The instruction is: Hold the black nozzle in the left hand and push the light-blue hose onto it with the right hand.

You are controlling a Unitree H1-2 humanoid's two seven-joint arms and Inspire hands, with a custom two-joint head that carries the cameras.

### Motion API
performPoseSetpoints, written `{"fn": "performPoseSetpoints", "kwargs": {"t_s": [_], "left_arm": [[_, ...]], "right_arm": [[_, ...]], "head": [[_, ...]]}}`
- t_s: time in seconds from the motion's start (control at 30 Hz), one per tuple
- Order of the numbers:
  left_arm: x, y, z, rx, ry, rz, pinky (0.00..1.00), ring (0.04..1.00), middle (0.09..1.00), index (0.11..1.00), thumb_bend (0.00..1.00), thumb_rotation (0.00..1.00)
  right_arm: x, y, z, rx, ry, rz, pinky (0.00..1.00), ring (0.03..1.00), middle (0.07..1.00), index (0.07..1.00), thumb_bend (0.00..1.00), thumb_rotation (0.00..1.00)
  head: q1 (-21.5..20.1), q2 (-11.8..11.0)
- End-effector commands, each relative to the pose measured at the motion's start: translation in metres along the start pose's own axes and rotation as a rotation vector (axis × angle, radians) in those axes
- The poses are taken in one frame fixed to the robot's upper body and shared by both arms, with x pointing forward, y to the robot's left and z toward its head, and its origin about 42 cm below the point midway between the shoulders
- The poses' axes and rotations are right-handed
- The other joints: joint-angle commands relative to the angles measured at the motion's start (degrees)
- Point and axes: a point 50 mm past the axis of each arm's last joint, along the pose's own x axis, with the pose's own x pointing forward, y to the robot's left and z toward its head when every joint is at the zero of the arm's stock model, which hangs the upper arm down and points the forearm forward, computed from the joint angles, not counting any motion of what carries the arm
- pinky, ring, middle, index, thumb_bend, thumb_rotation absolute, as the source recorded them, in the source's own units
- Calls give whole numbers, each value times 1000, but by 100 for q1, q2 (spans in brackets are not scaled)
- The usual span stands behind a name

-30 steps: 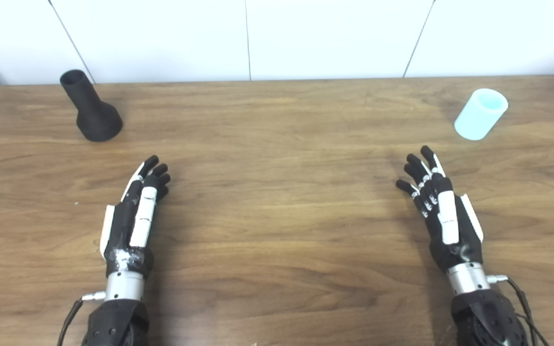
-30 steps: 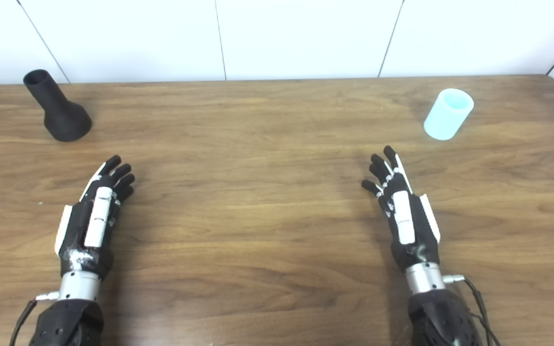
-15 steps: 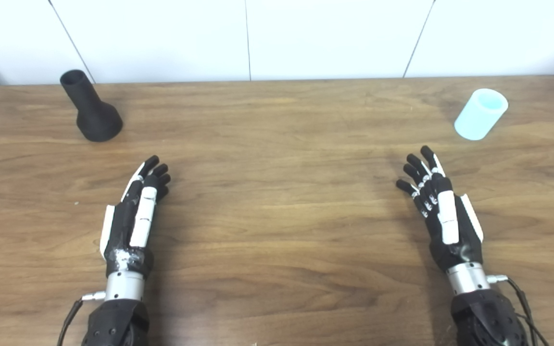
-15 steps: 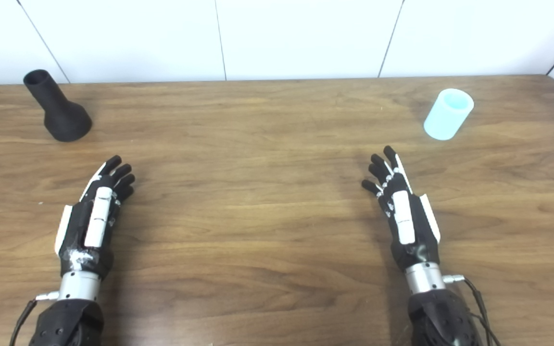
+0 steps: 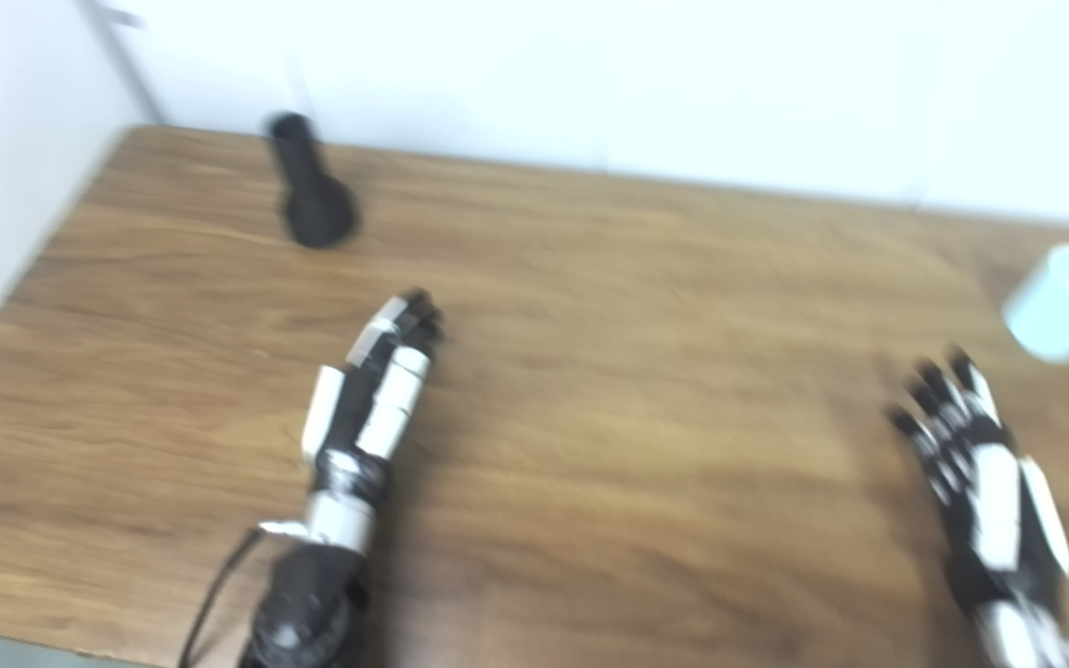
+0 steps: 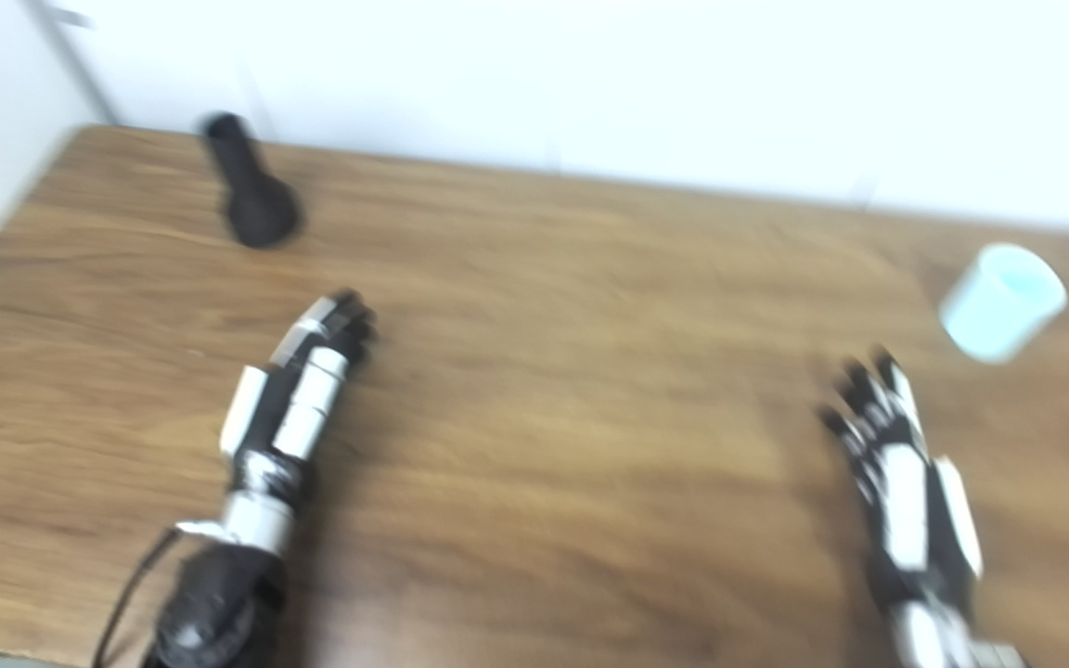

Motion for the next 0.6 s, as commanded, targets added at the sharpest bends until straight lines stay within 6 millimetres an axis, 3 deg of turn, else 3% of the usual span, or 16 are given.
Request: {"fn": "performPoseSetpoints", "kwargs": {"t_s": [0.0, 0.13, 0.3, 0.43, 0.57], "left_arm": [[-17, -12, -12, -28, 52, 4, 920, 883, 870, 901, 420, 652], [-17, -15, -19, -31, 63, 8, 932, 891, 873, 902, 399, 625], [-17, -19, -24, -22, 67, 3, 957, 898, 881, 910, 410, 628], [-17, -21, -27, -21, 60, 11, 939, 892, 879, 909, 376, 568], [-18, -22, -27, -2, 60, 18, 937, 894, 884, 915, 430, 496]], "right_arm": [[-4, -2, -8, 22, -13, 4, 912, 975, 961, 990, 623, 994], [-2, -2, -10, 34, -16, 15, 891, 960, 953, 988, 612, 995], [0, -3, -14, 42, -9, 18, 858, 945, 946, 967, 647, 970], [-1, -3, -15, 4, -11, -7, 767, 892, 914, 939, 613, 947], [-2, -2, -15, -6, -13, -14, 736, 872, 902, 927, 577, 939]], "head": [[86, -130], [237, -434], [279, -649], [246, -662], [110, -640]]}}
